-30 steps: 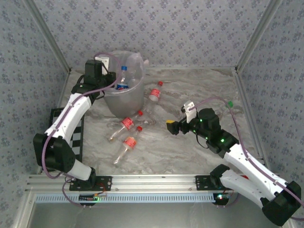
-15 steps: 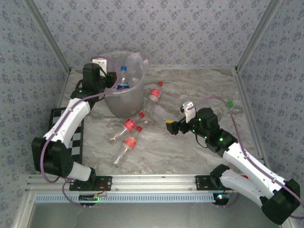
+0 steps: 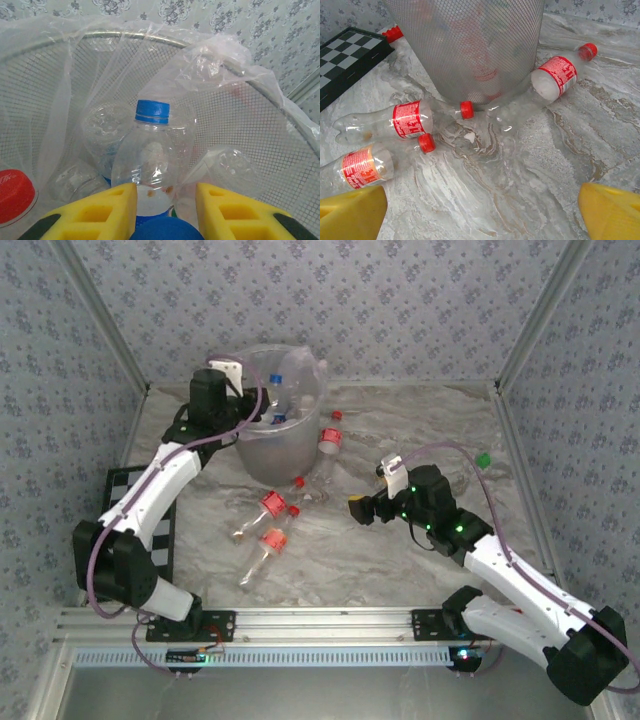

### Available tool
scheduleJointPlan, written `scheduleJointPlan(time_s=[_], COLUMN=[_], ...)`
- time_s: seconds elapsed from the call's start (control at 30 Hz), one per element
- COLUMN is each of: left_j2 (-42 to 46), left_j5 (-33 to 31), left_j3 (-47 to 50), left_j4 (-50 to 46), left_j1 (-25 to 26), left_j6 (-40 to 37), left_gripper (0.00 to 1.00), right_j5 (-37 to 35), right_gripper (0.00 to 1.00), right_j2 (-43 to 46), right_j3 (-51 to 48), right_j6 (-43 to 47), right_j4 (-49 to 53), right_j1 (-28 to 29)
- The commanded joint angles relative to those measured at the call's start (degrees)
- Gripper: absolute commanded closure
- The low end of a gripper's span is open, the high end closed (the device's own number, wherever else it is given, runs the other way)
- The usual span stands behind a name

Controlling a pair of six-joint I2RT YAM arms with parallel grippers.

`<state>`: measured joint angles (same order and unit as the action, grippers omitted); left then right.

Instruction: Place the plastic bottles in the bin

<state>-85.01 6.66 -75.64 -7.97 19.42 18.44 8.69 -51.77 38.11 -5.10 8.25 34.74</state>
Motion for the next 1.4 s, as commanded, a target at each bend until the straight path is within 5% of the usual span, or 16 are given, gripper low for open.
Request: scheduleJointPlan(time_s=[0.0, 0.1, 0.33, 0.43, 0.7, 1.07, 1.37], left_j2=[-3.9, -3.1, -2.5, -2.8, -4.6, -7.8, -6.4], left_j5=[4.4, 1.5, -0.1, -0.9, -3.4, -3.0, -5.4], left_j3=[1.4, -0.8, -10.3, -14.8, -21.3, -16.0, -6.6], left_j4=[-12.4, -16.2, -24.5, -26.8, -29.3, -27.4, -25.2], left_j1=[1.7, 1.5, 0.8, 0.6, 0.5, 1.7, 2.0], left_j6=[4.0, 0.6, -5.9, -7.8, -10.2, -9.2, -7.0], left_gripper=[1.0, 0.89, 0.38, 0.31, 0.56, 0.92, 1.0], right_j5=[-1.0, -0.9, 0.4, 0.7, 0.2, -0.6, -3.7], right_gripper=[0.0, 0.0, 0.0, 0.0, 0.0, 0.0, 0.0], right_j2=[0.3, 0.0, -2.6, -3.5, -3.5, -3.1, -4.3], right_j3=[1.6, 2.1, 3.4, 3.8, 3.8, 3.3, 3.9], right_j6=[-0.5, -0.3, -0.6, -0.7, -0.6, -1.1, -2.8], right_j4=[1.3, 1.6, 0.7, 0.6, 1.5, 2.4, 4.1], right_j1=[-0.4, -0.4, -0.6, -0.4, -0.4, -0.3, -0.7])
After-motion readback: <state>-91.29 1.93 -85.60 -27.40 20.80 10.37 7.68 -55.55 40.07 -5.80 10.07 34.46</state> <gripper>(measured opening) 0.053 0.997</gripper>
